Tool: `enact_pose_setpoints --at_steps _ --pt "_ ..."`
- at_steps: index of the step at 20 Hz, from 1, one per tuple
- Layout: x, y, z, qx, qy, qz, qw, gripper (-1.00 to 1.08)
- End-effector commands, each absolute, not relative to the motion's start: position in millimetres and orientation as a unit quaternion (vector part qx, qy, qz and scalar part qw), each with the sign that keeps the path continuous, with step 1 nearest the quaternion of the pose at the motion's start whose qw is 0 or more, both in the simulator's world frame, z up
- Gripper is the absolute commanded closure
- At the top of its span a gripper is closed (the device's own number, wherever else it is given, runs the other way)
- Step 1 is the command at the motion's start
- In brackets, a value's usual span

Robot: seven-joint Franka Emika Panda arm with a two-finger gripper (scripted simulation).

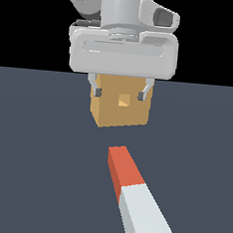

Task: Insert the peg into the horizontal hole in a box.

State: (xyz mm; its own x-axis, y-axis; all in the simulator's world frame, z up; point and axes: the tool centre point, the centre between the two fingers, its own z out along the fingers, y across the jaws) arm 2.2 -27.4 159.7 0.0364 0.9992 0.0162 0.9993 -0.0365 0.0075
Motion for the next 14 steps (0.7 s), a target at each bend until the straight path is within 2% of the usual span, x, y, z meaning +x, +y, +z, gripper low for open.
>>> enact_pose_setpoints --at_steps 1,14 --pt "3 -36 155 -0.715 -0.699 -0.008 0.003 -0.92" --pt "17 -119 111 -0.664 -0.748 -0.004 0.002 -0.92"
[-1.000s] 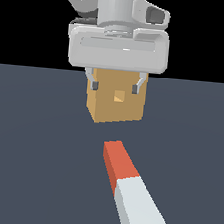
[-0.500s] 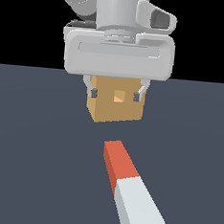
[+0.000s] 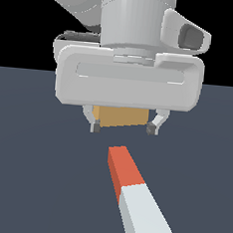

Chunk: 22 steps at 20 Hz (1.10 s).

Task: Insert the peg into the horizontal hole in a box.

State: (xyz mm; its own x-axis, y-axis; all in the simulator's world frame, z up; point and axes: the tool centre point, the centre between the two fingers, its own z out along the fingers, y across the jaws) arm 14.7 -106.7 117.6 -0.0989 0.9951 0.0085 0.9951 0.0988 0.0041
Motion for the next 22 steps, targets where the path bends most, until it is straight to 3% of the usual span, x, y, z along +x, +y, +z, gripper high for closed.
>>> enact_pose_setpoints --at_steps 1,11,22 --pt "19 -126 107 -0.658 -0.753 -0.003 0.001 -0.92" --pt "40 -180 78 -0.621 -0.784 -0.001 0.000 -0.92" --pt "49 -195 70 -0.609 -0.793 0.000 0.000 -0.92"
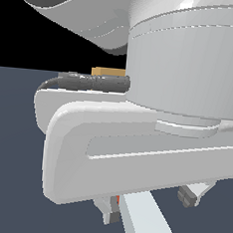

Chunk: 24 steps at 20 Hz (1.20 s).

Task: Insert the peg into the horizontal hole in a box.

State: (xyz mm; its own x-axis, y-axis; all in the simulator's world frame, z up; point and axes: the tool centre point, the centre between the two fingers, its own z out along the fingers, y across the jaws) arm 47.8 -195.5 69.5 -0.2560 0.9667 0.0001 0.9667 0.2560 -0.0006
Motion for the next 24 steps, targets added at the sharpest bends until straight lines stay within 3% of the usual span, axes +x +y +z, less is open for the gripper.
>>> enact_pose_setpoints --at_steps 1,21,22,24 --pt "48 -195 70 -0.610 -0.793 0.000 0.000 -0.92" --pt "48 -194 20 -0.610 -0.793 0.000 0.000 -0.92" --pt "48 -194 20 -0.610 -0.793 0.000 0.000 1.08" --pt "48 -194 20 -0.610 -0.793 0.000 0.000 1.08"
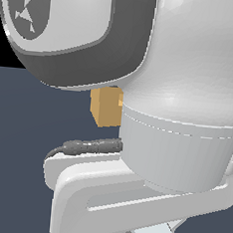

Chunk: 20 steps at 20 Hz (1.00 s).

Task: Insert the peg into the horizontal hole in a box.

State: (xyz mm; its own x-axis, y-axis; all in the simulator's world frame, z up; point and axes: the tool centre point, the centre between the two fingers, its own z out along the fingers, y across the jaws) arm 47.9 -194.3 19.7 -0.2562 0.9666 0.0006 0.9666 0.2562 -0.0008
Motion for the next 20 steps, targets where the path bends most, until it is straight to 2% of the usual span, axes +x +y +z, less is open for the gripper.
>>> enact_pose_setpoints --at_steps 1,12,20 --pt "48 -194 20 -0.610 -0.793 0.000 0.000 1.08" --pt "50 -186 23 -0.608 -0.794 0.000 0.000 1.08" --pt "61 -118 50 -0.597 -0.802 0.000 0.000 1.08"
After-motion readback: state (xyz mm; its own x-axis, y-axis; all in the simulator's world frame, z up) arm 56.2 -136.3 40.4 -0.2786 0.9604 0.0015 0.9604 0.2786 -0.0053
